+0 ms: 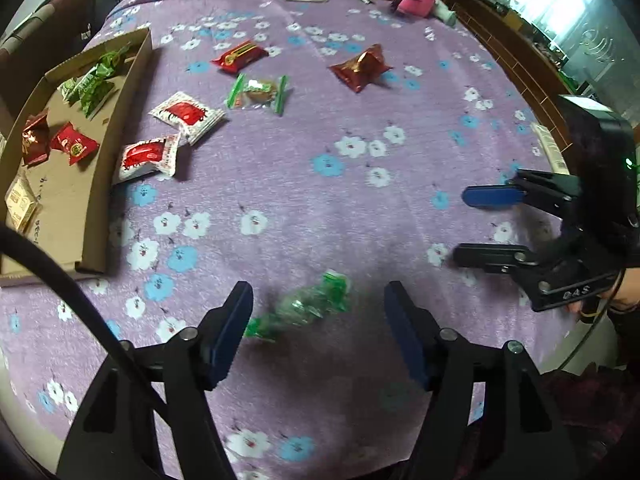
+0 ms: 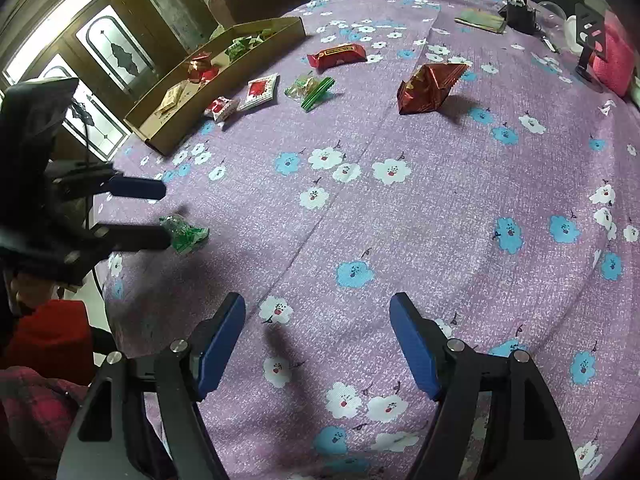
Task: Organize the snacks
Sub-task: 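Grasp the green-wrapped candy with the left gripper, then grasp the red foil-wrapped candy with the right gripper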
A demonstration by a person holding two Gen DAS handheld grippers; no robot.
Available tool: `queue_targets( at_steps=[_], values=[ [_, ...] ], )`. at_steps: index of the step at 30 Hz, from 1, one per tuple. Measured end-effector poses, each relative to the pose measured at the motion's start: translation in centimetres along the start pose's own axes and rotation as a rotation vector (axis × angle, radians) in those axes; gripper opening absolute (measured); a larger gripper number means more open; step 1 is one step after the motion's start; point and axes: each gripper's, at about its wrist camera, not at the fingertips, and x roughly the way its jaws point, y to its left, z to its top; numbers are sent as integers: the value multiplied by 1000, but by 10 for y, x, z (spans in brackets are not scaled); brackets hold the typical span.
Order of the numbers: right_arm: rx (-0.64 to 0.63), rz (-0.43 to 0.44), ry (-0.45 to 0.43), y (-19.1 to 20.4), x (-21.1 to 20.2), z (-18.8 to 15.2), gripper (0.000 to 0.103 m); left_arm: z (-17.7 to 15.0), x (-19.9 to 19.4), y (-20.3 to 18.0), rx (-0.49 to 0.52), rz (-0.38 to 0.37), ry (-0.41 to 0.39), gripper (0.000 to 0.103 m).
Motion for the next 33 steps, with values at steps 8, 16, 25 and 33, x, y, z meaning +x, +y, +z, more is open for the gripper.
queue_targets(
  at_steps=[8, 16, 25, 33],
  values=[
    [-11, 4, 9, 2, 2, 1, 77, 2, 21, 3, -1, 36, 41, 69],
    [-15, 7, 19, 4, 3, 1, 77, 4, 33, 1, 105, 86, 81, 56],
    [-30, -31, 1, 3, 4, 9, 77, 11, 27, 26, 38, 61, 84, 24],
    [42, -164, -161, -44, -2, 73, 79, 15, 30, 28, -99, 84, 7, 24]
  ],
)
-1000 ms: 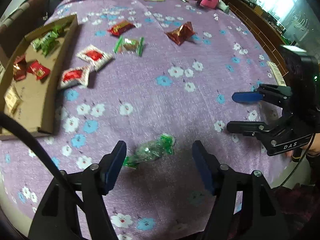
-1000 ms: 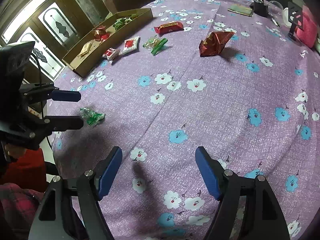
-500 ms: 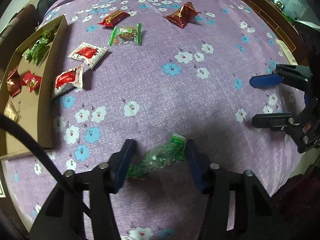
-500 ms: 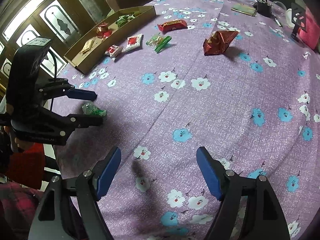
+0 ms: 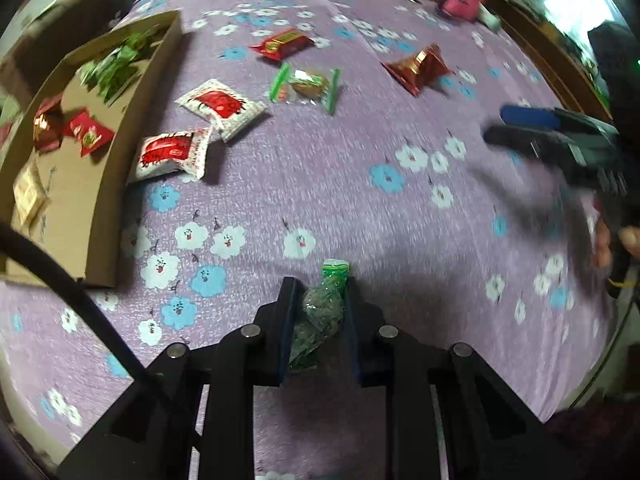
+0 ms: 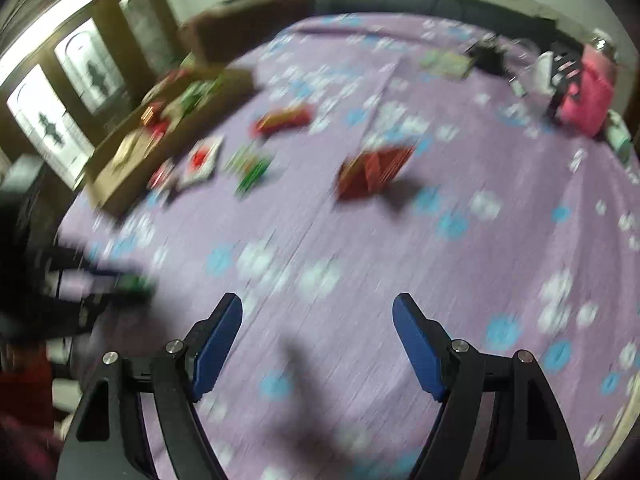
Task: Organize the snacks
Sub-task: 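Grasp the red foil-wrapped candy with the right gripper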
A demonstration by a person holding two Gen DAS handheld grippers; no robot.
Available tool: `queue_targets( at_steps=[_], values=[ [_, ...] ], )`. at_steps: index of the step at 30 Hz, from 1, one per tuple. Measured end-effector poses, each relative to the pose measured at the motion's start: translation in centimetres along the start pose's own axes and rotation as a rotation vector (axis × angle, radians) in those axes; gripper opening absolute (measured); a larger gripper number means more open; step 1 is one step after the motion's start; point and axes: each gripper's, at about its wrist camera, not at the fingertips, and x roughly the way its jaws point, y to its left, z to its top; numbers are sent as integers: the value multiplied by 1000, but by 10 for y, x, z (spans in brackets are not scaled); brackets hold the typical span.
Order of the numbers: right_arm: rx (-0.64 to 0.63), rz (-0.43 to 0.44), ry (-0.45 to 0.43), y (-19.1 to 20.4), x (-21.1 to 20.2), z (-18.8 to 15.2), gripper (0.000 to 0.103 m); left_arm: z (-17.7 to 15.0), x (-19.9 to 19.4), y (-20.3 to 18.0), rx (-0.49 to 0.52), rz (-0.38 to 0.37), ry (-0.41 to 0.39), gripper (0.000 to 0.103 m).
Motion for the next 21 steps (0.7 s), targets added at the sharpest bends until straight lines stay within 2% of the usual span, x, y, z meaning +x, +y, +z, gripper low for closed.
queue_targets(
  at_steps=[3, 6, 10, 11, 12, 13, 14, 16, 21],
  values=[
    [60, -29, 13, -17, 20, 25, 80, 1, -1, 4, -49, -4, -5, 24],
    [121, -43, -19, -26, 31, 43, 80, 2, 0, 3, -81, -12, -10, 25],
    [109, -35, 36, -24, 55, 57, 79, 2, -1, 7, -120, -33, -11, 25],
    [80, -60, 30, -20, 59, 59, 67, 2, -1, 7, -130, -39, -11, 25],
    [55, -85, 32, -17, 62, 60, 60, 1, -2, 9, -141, -47, -12, 25],
    [32, -97, 47, -16, 66, 60, 44, 0, -2, 10, -148, -53, -14, 25],
    [28, -102, 56, -16, 68, 59, 37, 1, -2, 10, -152, -55, -15, 25],
    [11, -98, 51, -15, 66, 55, 29, -1, -3, 10, -157, -55, -21, 25],
    [1, -88, 34, -17, 47, 46, 29, -4, -4, 8, -163, -38, -43, 25]
  ],
)
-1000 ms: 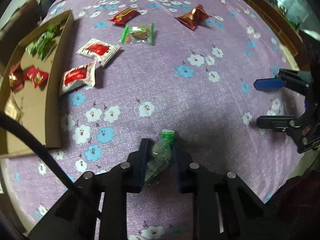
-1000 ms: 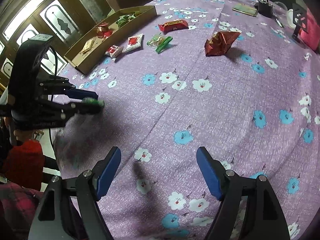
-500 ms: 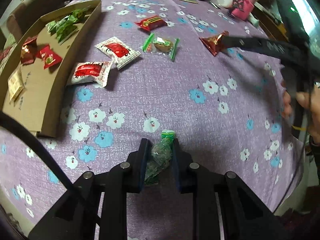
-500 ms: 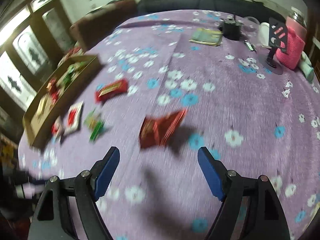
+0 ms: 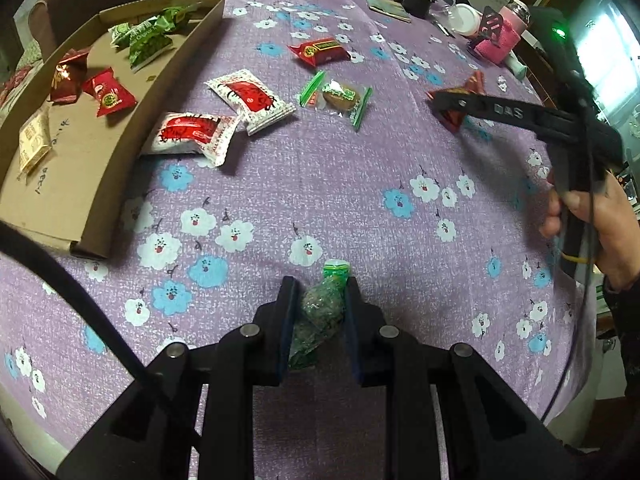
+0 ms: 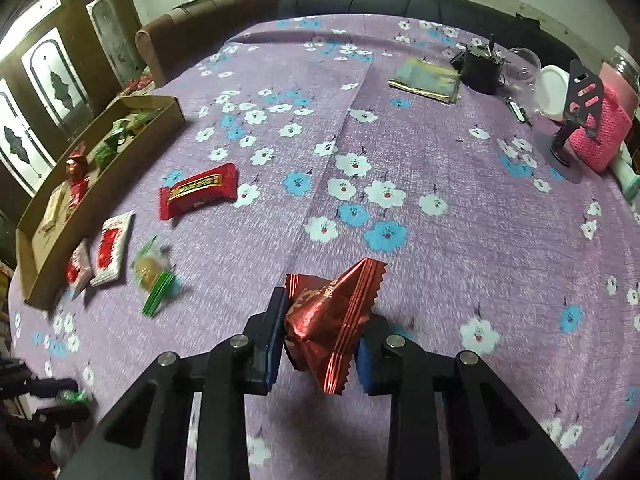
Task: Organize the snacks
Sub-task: 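Grasp the red foil-wrapped candy with the right gripper, then carry both held candies over the cardboard tray and open both grippers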
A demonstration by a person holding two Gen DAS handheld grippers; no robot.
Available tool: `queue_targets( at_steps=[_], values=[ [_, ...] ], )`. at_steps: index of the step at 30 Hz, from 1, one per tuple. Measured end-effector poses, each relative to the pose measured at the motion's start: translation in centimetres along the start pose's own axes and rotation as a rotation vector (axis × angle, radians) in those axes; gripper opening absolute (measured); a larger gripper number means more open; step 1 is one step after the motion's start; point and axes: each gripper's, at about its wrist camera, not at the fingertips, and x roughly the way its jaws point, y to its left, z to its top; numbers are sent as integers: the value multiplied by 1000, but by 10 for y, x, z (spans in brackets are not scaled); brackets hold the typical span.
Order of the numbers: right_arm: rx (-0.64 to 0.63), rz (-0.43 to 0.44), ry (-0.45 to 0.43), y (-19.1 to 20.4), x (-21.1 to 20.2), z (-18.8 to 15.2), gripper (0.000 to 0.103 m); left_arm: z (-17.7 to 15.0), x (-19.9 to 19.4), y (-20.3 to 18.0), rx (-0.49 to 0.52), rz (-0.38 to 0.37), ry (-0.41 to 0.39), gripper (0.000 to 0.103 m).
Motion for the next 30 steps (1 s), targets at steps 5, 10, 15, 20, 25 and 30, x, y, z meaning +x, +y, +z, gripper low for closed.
queue_targets(
  at_steps=[5, 10, 15, 20, 25, 30],
  values=[
    [-10, 34, -7, 5, -20, -20, 29, -3, -1, -3, -8, 18, -19, 25],
    [-12, 139, 33, 21, -41, -58, 29, -3, 0, -8, -23, 53, -29, 25],
    [-26, 191, 60, 40, -52, -97, 29, -9, 3, -25, 20, 165, -68, 26],
    [31, 195, 46, 37, -50, -102, 29, -11, 5, -32, 33, 225, -97, 26],
    [51, 218, 58, 42, -52, -105, 29, -10, 4, -27, -6, 203, -99, 25],
    [48, 240, 76, 54, -53, -110, 29, -13, 2, -27, -11, 185, -97, 25]
  ],
)
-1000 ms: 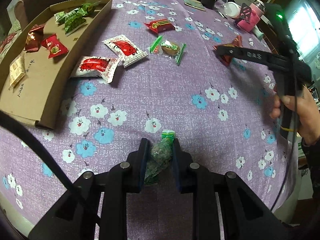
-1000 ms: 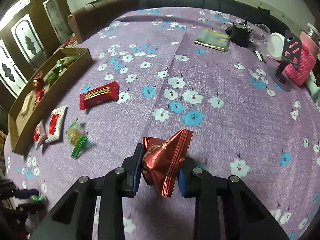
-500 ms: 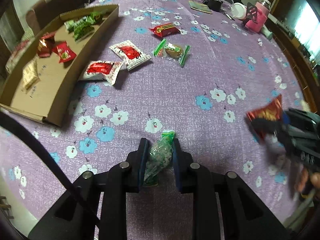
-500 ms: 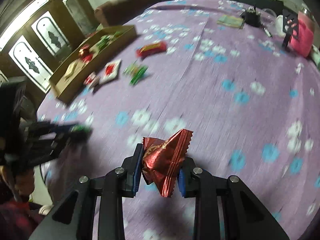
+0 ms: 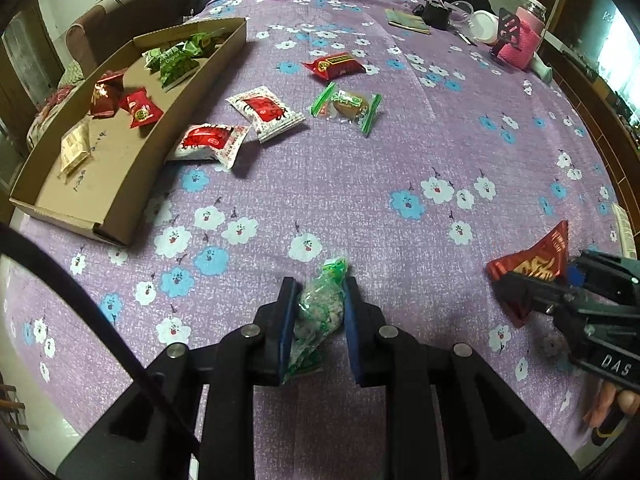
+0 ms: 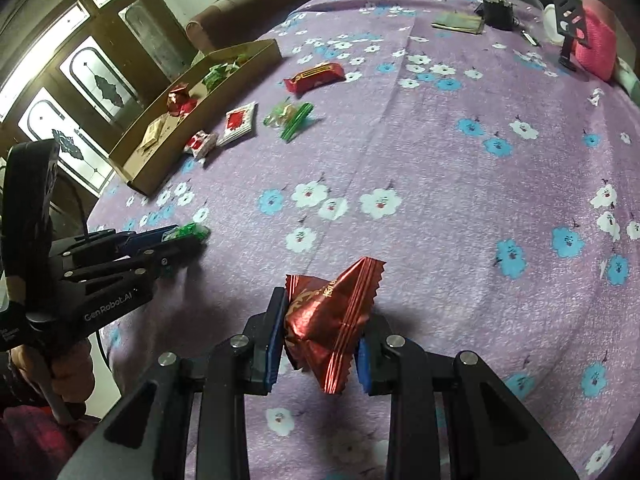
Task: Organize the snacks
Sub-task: 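Carry both held candies over the cardboard tray and open both grippers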
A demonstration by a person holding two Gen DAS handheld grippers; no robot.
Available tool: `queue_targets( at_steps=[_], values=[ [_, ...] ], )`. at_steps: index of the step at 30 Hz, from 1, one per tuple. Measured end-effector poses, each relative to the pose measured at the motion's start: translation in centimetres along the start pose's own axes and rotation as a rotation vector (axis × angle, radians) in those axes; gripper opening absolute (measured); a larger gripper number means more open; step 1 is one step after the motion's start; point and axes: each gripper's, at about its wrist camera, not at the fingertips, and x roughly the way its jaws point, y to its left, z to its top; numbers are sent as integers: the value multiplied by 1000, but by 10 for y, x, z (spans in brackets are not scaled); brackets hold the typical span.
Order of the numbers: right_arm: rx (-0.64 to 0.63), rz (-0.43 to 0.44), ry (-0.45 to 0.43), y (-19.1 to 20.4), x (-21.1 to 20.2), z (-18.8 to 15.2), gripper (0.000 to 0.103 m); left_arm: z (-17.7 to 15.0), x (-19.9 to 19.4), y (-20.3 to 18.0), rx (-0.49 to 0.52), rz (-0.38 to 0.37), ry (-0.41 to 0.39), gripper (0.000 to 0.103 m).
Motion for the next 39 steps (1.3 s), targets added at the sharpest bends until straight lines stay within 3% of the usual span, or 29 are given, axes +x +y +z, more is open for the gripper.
queue_targets(
  at_steps=[22, 32, 39],
  values=[
    [-120, 51, -1, 77, 6, 35, 29, 9, -28, 32, -5, -49, -46, 25],
    [-210, 94, -4, 123, 18, 68, 29, 23, -54, 74, -68, -70, -77, 24],
    [-289, 119, -28, 159, 33, 108, 29, 54, -62, 123, -136, -28, -110, 24]
  ],
)
